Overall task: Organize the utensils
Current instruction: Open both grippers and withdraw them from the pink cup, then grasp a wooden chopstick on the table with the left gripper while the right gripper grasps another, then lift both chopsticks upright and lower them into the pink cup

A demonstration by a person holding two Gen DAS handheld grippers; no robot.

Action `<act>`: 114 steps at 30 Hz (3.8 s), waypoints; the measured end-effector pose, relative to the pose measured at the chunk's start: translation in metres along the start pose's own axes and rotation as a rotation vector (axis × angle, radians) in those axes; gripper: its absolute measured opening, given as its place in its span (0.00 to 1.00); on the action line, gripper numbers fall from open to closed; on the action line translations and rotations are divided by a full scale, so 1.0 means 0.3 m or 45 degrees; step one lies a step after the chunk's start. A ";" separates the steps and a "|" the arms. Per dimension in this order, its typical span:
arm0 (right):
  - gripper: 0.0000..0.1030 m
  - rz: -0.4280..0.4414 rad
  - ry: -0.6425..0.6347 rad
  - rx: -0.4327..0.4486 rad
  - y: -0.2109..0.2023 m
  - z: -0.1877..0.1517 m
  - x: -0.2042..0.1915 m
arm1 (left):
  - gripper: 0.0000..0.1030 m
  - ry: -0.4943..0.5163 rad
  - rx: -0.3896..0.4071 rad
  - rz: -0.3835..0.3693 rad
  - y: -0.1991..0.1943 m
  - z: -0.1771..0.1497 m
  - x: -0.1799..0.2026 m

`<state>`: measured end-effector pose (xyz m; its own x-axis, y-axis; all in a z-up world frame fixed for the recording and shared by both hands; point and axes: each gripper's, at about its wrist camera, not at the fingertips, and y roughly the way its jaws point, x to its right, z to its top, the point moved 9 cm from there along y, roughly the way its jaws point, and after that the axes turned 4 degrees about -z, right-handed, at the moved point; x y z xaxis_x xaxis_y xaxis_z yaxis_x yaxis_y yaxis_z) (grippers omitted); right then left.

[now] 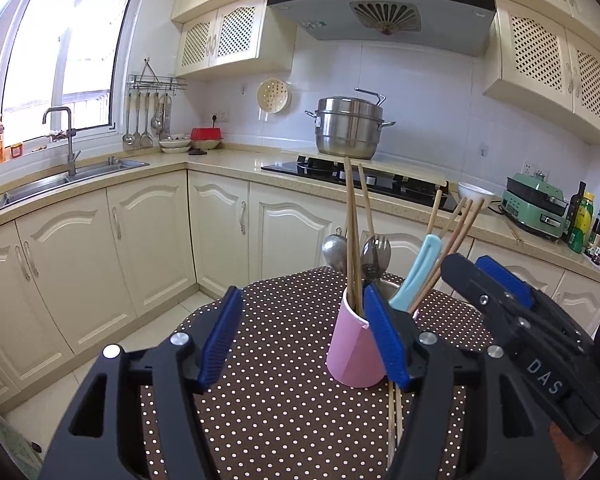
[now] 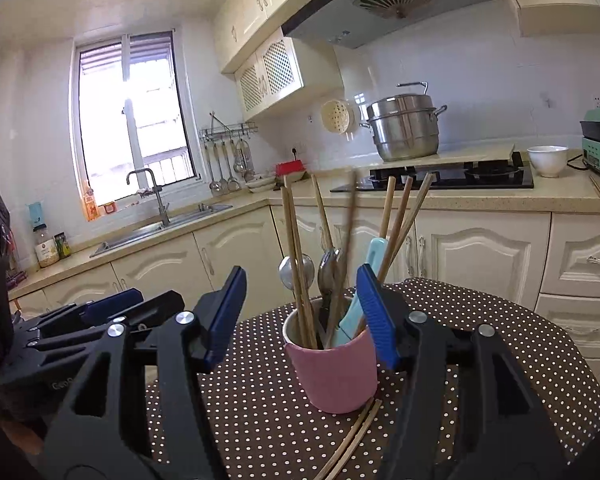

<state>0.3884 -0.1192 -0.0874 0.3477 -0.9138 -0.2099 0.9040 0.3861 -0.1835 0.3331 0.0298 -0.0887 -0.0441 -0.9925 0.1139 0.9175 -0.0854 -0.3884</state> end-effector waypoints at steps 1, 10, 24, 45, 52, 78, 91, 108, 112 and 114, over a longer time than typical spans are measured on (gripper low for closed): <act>0.56 0.003 -0.001 0.002 -0.008 0.002 -0.002 | 0.62 0.002 0.002 0.003 -0.005 0.000 0.004; 0.60 -0.045 -0.025 -0.023 -0.058 -0.018 0.035 | 0.63 0.006 -0.044 -0.043 -0.032 -0.036 0.037; 0.74 -0.263 0.072 -0.433 -0.026 -0.291 0.252 | 0.63 0.065 -0.651 -0.218 0.166 -0.379 0.147; 0.79 -0.295 0.215 -0.612 0.008 -0.458 0.355 | 0.63 0.208 -0.821 -0.163 0.277 -0.527 0.217; 0.79 -0.291 0.263 -0.638 0.019 -0.470 0.380 | 0.64 0.284 -0.841 -0.156 0.286 -0.541 0.266; 0.78 -0.254 -0.030 -0.911 0.088 -0.578 0.179 | 0.06 0.015 -0.797 -0.130 0.165 -0.573 0.141; 0.41 -0.184 -0.294 -1.150 0.196 -0.583 0.099 | 0.06 -0.095 -0.801 -0.046 0.131 -0.573 -0.077; 0.06 -0.073 -0.359 -1.336 0.166 -0.579 0.168 | 0.07 0.046 -0.909 -0.051 0.226 -0.554 -0.033; 0.06 -0.089 -0.390 -1.372 0.160 -0.589 0.124 | 0.07 0.075 -0.922 -0.063 0.237 -0.549 -0.028; 0.06 -0.092 -0.379 -1.391 0.172 -0.586 0.094 | 0.07 0.076 -0.919 -0.070 0.242 -0.547 -0.027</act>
<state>0.4011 -0.1030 -0.2716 0.4807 -0.8757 0.0449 0.2737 0.1012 -0.9565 0.3353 0.0172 -0.2678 -0.1228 -0.9865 0.1083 0.4251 -0.1509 -0.8925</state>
